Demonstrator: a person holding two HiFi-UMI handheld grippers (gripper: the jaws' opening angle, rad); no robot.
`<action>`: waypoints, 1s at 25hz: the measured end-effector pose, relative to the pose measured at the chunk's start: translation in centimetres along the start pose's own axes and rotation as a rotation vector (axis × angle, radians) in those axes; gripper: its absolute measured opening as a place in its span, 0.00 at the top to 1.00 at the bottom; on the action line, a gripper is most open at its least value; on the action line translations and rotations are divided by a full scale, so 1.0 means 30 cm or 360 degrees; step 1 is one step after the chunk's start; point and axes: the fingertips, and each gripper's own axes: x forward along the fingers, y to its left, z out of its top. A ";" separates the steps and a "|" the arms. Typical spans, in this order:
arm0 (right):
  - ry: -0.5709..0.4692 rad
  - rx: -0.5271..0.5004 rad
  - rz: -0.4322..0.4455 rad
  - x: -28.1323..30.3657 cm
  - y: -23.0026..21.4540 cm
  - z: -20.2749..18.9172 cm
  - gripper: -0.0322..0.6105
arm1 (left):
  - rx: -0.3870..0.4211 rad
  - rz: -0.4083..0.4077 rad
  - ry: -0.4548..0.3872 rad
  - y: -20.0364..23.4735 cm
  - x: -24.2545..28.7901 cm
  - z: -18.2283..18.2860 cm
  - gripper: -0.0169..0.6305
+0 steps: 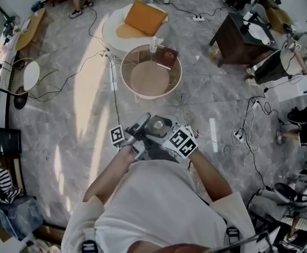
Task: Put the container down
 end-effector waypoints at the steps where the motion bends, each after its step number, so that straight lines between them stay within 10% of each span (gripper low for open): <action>1: -0.0002 0.0000 0.0006 0.006 -0.030 0.003 0.42 | 0.0001 0.0001 -0.0006 0.007 0.023 0.020 0.52; 25: 0.0010 -0.0044 0.0147 0.043 -0.512 0.044 0.42 | 0.0031 -0.0013 -0.0154 0.091 0.416 0.290 0.52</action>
